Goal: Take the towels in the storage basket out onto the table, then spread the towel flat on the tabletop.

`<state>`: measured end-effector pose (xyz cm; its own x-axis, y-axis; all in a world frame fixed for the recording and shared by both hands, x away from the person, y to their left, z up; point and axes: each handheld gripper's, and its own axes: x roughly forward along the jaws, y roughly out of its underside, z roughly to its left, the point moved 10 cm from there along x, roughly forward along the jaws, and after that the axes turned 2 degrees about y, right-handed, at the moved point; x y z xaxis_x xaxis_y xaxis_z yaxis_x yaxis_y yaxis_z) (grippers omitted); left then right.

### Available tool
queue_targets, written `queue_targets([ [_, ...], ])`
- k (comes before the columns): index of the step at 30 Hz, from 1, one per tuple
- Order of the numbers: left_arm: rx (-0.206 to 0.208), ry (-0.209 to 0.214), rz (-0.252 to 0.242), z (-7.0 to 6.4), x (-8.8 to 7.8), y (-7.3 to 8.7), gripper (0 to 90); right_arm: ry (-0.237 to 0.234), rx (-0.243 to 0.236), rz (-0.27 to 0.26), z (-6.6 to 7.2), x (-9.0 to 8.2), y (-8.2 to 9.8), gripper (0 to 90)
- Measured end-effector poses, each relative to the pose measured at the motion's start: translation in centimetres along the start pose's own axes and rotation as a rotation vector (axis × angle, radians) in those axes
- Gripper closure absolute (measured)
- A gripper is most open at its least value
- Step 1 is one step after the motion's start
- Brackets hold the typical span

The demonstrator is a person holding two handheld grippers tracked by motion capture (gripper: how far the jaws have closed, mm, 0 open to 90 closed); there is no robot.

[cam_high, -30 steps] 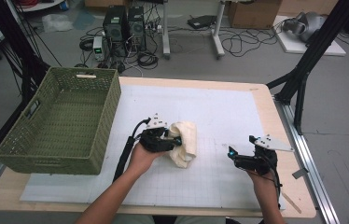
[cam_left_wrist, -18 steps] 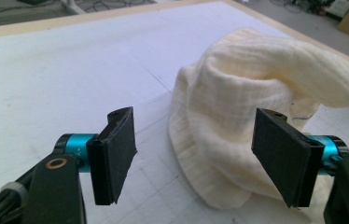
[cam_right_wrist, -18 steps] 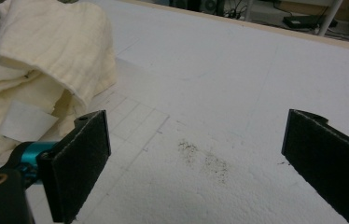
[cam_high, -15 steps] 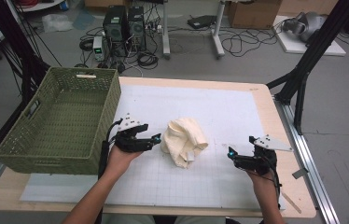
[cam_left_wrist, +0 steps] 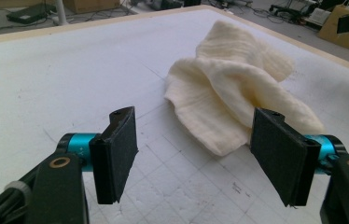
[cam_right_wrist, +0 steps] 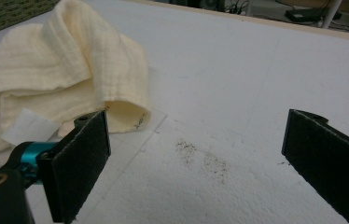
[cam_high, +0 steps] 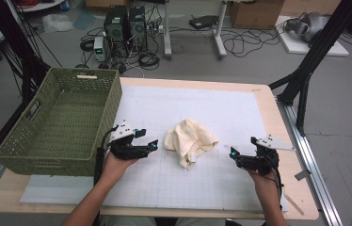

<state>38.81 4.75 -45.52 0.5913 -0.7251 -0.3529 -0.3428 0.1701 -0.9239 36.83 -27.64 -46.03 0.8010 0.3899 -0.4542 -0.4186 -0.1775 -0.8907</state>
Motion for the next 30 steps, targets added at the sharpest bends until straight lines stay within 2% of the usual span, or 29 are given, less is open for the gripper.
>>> queue_targets([
  [6,-0.013,-0.031,-0.005,0.4,-0.1,-0.1,19.3,0.001,0.008,0.012,0.0,0.1,0.2,7.1],
  [10,-0.018,-0.035,-0.019,0.5,-0.3,-0.3,19.3,0.000,-0.013,0.008,0.1,0.1,0.1,7.1],
  [21,-0.008,-0.019,-0.013,0.2,-0.2,-0.2,20.5,-0.009,0.000,0.009,0.1,0.0,0.1,7.1],
  [25,0.006,0.001,0.002,-0.2,0.2,0.0,21.9,-0.007,-0.008,0.008,0.1,0.0,0.1,7.1],
  [30,0.033,0.045,0.030,-1.3,0.6,0.3,29.7,-0.016,-0.025,0.015,0.2,0.1,0.2,7.1],
])
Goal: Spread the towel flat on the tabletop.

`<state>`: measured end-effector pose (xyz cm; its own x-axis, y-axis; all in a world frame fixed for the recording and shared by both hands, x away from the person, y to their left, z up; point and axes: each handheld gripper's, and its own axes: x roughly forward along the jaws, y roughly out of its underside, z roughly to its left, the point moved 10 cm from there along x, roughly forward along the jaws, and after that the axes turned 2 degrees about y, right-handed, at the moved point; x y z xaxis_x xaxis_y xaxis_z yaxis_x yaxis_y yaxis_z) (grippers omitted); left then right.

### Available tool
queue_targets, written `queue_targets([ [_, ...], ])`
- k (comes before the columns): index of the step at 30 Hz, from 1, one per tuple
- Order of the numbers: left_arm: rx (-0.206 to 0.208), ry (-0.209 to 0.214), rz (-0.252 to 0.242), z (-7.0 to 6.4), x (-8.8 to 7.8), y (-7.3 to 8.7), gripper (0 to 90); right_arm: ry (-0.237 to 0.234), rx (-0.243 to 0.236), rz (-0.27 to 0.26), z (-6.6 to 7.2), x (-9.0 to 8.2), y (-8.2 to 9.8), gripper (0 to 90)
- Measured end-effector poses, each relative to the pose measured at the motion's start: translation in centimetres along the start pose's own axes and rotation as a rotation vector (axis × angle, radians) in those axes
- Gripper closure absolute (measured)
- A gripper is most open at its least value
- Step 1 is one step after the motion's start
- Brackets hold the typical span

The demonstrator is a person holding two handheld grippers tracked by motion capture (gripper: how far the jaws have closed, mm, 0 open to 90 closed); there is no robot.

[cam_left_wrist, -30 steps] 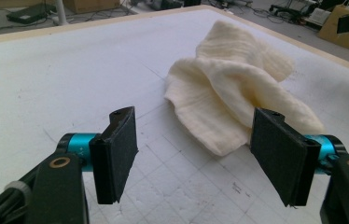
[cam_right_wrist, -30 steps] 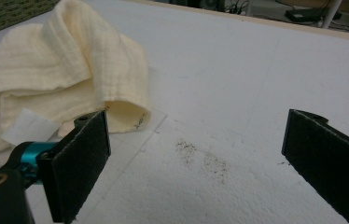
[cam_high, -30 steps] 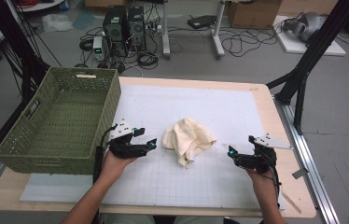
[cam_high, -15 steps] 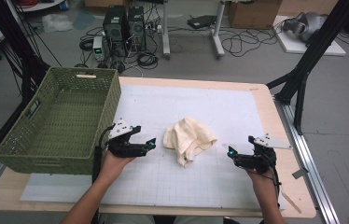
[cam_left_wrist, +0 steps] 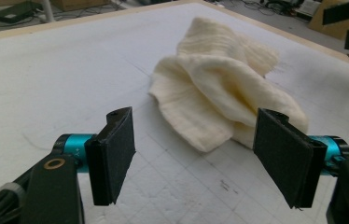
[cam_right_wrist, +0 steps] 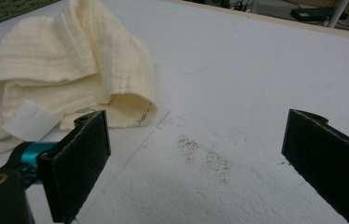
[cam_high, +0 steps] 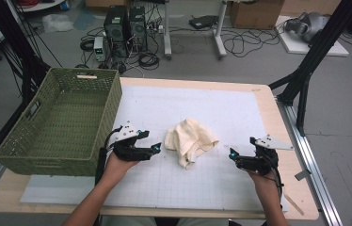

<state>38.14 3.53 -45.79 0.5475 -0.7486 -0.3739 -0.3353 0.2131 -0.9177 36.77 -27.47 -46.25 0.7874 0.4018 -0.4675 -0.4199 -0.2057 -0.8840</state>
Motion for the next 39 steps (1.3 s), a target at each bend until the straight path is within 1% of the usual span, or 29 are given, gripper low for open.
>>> queue_targets([
  [2,0.009,0.017,0.008,-0.6,0.2,0.0,30.9,-0.005,-0.001,0.002,0.1,0.0,0.1,7.1],
  [5,0.023,0.038,0.003,-1.6,0.7,-0.2,31.4,-0.011,0.002,0.005,0.2,-0.1,0.1,7.1],
  [8,0.047,0.063,0.019,-2.6,1.4,-0.1,31.4,-0.014,0.002,0.004,0.2,-0.2,0.2,7.1],
  [9,0.047,0.063,0.019,-2.6,1.4,-0.1,31.4,-0.015,0.007,0.004,0.2,-0.2,0.2,7.1],
  [11,0.063,0.087,0.036,-3.4,2.0,0.0,31.4,-0.015,0.008,-0.002,0.2,-0.2,0.1,7.2],
  [14,0.070,0.101,0.046,-3.8,2.5,0.0,34.8,-0.016,0.010,0.001,0.1,-0.2,0.1,7.1],
  [16,0.074,0.114,0.052,-4.3,2.9,0.0,34.8,-0.017,0.010,0.002,0.2,-0.2,0.1,7.1],
  [19,0.093,0.147,0.061,-5.5,3.8,-0.1,34.9,-0.021,0.009,0.005,0.3,-0.2,0.2,7.1],
  [21,0.112,0.154,0.077,-6.1,4.5,-0.1,35.7,-0.021,0.008,0.005,0.3,-0.1,0.2,7.1],
  [22,0.122,0.154,0.095,-6.2,5.0,0.1,37.6,-0.022,0.011,0.008,0.4,-0.2,0.2,7.1],
  [23,0.133,0.132,0.134,-6.2,5.6,0.5,40.6,-0.021,0.008,0.005,0.4,-0.2,0.2,7.1],
  [25,0.147,0.111,0.172,-6.2,6.3,0.9,51.8,-0.023,0.009,0.005,0.4,-0.2,0.2,7.1],
  [27,0.169,0.103,0.183,-6.3,6.5,1.0,68.5,-0.029,0.014,0.009,0.5,-0.2,0.2,7.2],
  [28,0.175,0.107,0.172,-6.4,6.5,0.9,76.8,-0.029,0.006,0.007,0.5,-0.2,0.2,7.2],
  [29,0.167,0.116,0.156,-6.5,6.4,0.7,79.9,-0.031,0.007,0.009,0.5,-0.2,0.2,7.2],
  [30,0.169,0.122,0.150,-6.5,6.2,0.5,82.1,-0.034,0.006,0.009,0.5,-0.1,0.2,7.2],
  [32,0.145,0.142,0.111,-6.5,5.8,-0.1,83.1,-0.037,0.008,0.018,0.6,-0.1,0.3,7.2],
  [33,0.113,0.164,0.079,-6.6,5.5,-0.7,83.2,-0.039,-0.001,0.020,0.7,0.0,0.4,7.2],
  [34,0.113,0.164,0.079,-6.6,5.5,-0.7,83.2,-0.039,-0.001,0.020,0.7,0.0,0.4,7.2],
  [36,0.081,0.178,0.034,-6.4,4.8,-1.8,83.2,-0.057,-0.034,0.037,1.3,0.5,0.5,7.3],
  [37,0.069,0.173,0.018,-6.2,4.6,-2.2,83.2,-0.066,-0.033,0.041,1.6,0.7,0.5,7.3],
  [38,0.065,0.170,0.012,-5.9,4.4,-2.4,83.2,-0.085,-0.034,0.041,2.1,0.9,0.4,7.5],
  [39,0.065,0.170,0.012,-5.9,4.4,-2.4,83.2,-0.085,-0.034,0.041,2.1,0.9,0.4,7.5],
])
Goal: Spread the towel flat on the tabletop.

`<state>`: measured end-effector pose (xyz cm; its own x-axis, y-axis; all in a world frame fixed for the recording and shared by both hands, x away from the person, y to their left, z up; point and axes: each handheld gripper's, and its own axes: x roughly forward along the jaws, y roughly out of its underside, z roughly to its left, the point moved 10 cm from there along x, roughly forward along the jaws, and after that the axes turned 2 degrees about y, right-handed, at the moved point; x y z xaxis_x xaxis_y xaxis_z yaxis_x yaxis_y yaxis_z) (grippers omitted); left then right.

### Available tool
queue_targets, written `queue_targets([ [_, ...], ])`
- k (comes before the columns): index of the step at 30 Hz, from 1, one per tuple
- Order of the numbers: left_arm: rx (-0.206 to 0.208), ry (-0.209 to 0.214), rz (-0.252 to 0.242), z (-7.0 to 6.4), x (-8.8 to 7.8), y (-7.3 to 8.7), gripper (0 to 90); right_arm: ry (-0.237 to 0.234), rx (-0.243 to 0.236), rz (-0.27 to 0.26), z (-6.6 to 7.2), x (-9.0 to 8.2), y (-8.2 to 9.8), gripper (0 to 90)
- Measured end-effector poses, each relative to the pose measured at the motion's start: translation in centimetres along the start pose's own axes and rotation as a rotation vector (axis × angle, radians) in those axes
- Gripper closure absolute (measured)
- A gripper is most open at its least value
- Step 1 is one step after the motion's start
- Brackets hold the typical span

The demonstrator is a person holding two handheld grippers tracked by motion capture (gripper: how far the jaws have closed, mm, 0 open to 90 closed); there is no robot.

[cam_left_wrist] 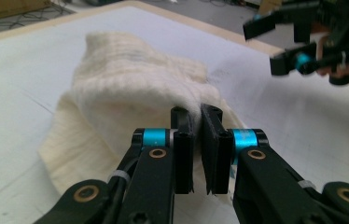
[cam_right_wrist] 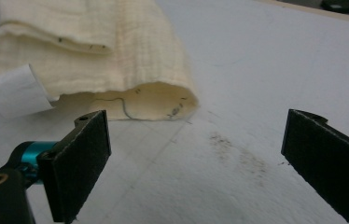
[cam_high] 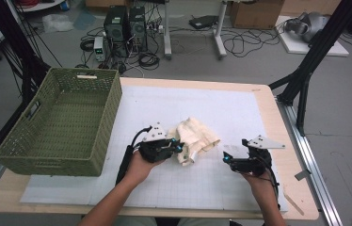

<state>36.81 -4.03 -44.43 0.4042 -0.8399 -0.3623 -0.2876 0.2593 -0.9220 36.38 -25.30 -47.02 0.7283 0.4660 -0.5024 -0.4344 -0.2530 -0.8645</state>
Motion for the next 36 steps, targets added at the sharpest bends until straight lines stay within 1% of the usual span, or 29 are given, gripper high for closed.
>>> queue_targets([
  [1,-0.024,-0.009,-0.027,0.6,-0.4,-0.6,83.2,-0.033,-0.013,0.008,0.8,0.4,-0.1,17.4],
  [2,-0.039,-0.013,-0.045,1.0,-0.6,-0.9,83.2,-0.051,-0.018,0.010,1.2,0.6,-0.1,17.9],
  [4,-0.066,-0.024,-0.076,1.6,-1.0,-1.5,83.2,-0.065,-0.032,0.023,2.0,1.1,-0.1,19.5],
  [5,-0.072,-0.026,-0.079,1.8,-1.0,-1.6,83.2,-0.075,-0.042,0.028,2.3,1.3,0.0,21.8],
  [6,-0.070,-0.038,-0.080,2.2,-1.1,-1.7,83.2,-0.080,-0.048,0.029,2.5,1.5,-0.1,23.7],
  [8,-0.082,-0.053,-0.091,2.9,-1.2,-2.1,83.2,-0.109,-0.060,0.035,3.1,1.9,0.0,30.8],
  [9,-0.089,-0.059,-0.094,3.1,-1.2,-2.3,83.2,-0.123,-0.074,0.040,3.6,2.2,-0.1,34.3],
  [11,-0.096,-0.077,-0.104,3.8,-1.3,-2.7,83.2,-0.140,-0.098,0.044,4.3,2.8,-0.2,38.3],
  [12,-0.109,-0.080,-0.111,4.1,-1.3,-3.0,83.3,-0.145,-0.107,0.044,4.5,3.1,-0.2,40.2],
  [15,-0.114,-0.094,-0.118,4.7,-1.4,-3.5,83.4,-0.164,-0.136,0.065,5.4,4.4,-0.3,44.5],
  [17,-0.110,-0.102,-0.113,5.0,-1.5,-3.7,83.4,-0.172,-0.158,0.085,6.0,5.6,-0.3,46.3],
  [18,-0.110,-0.102,-0.113,5.0,-1.5,-3.7,83.4,-0.172,-0.158,0.085,6.0,5.6,-0.3,46.3],
  [19,-0.113,-0.115,-0.111,5.5,-1.5,-3.7,83.4,-0.189,-0.162,0.104,6.4,6.6,-0.2,48.9],
  [22,-0.115,-0.126,-0.101,6.0,-1.7,-3.5,83.4,-0.201,-0.169,0.130,6.9,7.7,0.0,53.1],
  [23,-0.119,-0.131,-0.100,6.2,-1.8,-3.5,83.4,-0.205,-0.168,0.140,7.0,8.0,0.2,56.1],
  [24,-0.124,-0.133,-0.098,6.4,-1.9,-3.4,83.4,-0.207,-0.170,0.154,7.1,8.3,0.3,61.4],
  [25,-0.124,-0.136,-0.098,6.5,-1.9,-3.4,83.4,-0.222,-0.171,0.157,7.3,8.4,0.3,68.8],
  [27,-0.128,-0.142,-0.099,6.7,-2.0,-3.3,83.4,-0.246,-0.178,0.164,7.7,8.3,0.3,79.2],
  [28,-0.128,-0.142,-0.099,6.7,-2.0,-3.3,83.4,-0.253,-0.178,0.168,7.8,8.2,0.4,83.3],
  [29,-0.134,-0.151,-0.101,6.9,-2.1,-3.3,83.4,-0.255,-0.192,0.171,8.0,8.1,0.4,85.7],
  [30,-0.138,-0.152,-0.100,7.1,-2.1,-3.3,83.4,-0.254,-0.197,0.174,8.1,8.0,0.4,86.3],
  [32,-0.140,-0.159,-0.096,7.3,-2.2,-3.2,83.4,-0.278,-0.200,0.184,8.4,7.7,0.6,86.9],
  [33,-0.141,-0.162,-0.096,7.4,-2.2,-3.1,83.4,-0.304,-0.188,0.192,8.6,7.5,0.7,87.1],
  [34,-0.144,-0.164,-0.097,7.5,-2.3,-3.1,83.4,-0.319,-0.189,0.199,8.8,7.3,0.8,87.2],
  [36,-0.148,-0.172,-0.097,7.8,-2.5,-3.1,83.4,-0.383,-0.189,0.216,9.6,6.7,1.1,87.3],
])
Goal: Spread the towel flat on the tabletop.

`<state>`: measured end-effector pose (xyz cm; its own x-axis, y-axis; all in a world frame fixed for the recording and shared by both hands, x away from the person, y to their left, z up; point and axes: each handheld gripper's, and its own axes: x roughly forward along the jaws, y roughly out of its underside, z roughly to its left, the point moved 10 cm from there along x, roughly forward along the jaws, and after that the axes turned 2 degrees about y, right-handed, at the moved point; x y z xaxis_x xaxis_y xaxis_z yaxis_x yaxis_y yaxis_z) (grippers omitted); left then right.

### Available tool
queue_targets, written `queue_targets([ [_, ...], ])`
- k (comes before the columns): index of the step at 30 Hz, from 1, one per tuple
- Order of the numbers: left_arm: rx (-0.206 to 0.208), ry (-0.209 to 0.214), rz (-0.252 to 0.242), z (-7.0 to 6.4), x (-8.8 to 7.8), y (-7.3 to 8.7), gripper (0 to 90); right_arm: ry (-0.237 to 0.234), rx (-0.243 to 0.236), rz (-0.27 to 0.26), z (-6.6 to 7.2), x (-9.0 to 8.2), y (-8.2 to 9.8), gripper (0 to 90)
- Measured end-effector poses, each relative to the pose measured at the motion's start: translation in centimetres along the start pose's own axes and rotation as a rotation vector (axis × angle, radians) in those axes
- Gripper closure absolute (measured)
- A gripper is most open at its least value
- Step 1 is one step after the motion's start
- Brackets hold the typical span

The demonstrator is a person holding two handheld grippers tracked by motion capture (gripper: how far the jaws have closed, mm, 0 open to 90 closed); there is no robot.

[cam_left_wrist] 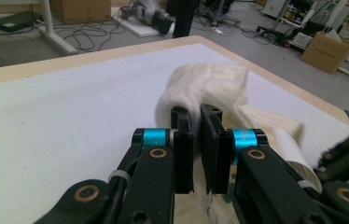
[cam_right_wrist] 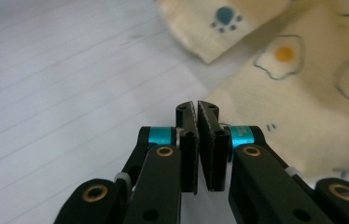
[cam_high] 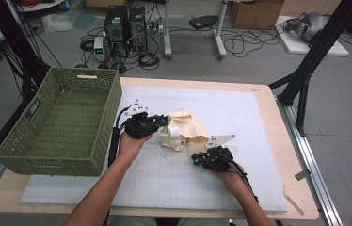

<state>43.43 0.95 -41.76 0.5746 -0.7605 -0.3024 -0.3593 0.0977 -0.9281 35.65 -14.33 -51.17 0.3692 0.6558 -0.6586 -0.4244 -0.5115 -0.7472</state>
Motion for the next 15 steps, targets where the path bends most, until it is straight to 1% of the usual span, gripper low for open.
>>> queue_targets([
  [1,-0.003,-0.003,-0.002,0.1,0.0,0.0,83.3,-0.034,-0.015,0.010,0.7,-0.2,0.2,87.3],
  [2,-0.006,-0.007,0.000,0.3,-0.1,0.0,83.4,-0.052,-0.020,0.013,1.1,-0.3,0.3,87.3],
  [3,-0.007,-0.012,0.002,0.5,-0.1,0.1,83.3,-0.082,-0.036,0.023,1.8,-0.6,0.7,87.2],
  [5,-0.013,-0.023,0.004,0.8,-0.1,0.2,83.3,-0.133,-0.064,0.028,2.9,-1.1,1.3,87.2],
  [6,-0.018,-0.031,0.003,1.0,-0.1,0.2,83.4,-0.140,-0.068,0.023,3.0,-1.2,1.5,87.2],
  [7,-0.018,-0.036,0.002,1.1,-0.1,0.2,83.3,-0.159,-0.063,0.023,3.2,-1.5,1.7,87.3],
  [10,-0.024,-0.054,0.001,1.6,0.0,0.3,83.4,-0.189,-0.074,0.031,3.8,-2.0,2.1,87.5],
  [11,-0.027,-0.055,0.003,1.6,0.0,0.3,83.4,-0.202,-0.089,0.033,4.1,-2.1,2.3,87.5],
  [12,-0.027,-0.056,0.009,1.6,0.2,0.4,83.4,-0.198,-0.100,0.035,4.2,-2.2,2.3,87.4],
  [13,-0.024,-0.055,0.015,1.6,0.3,0.5,83.4,-0.198,-0.106,0.026,4.3,-2.4,2.2,83.4],
  [14,-0.019,-0.054,0.020,1.5,0.4,0.6,83.4,-0.190,-0.110,0.015,4.2,-2.6,2.0,77.3],
  [15,-0.019,-0.053,0.021,1.4,0.6,0.7,83.3,-0.180,-0.103,-0.014,4.1,-2.9,1.4,73.8],
])
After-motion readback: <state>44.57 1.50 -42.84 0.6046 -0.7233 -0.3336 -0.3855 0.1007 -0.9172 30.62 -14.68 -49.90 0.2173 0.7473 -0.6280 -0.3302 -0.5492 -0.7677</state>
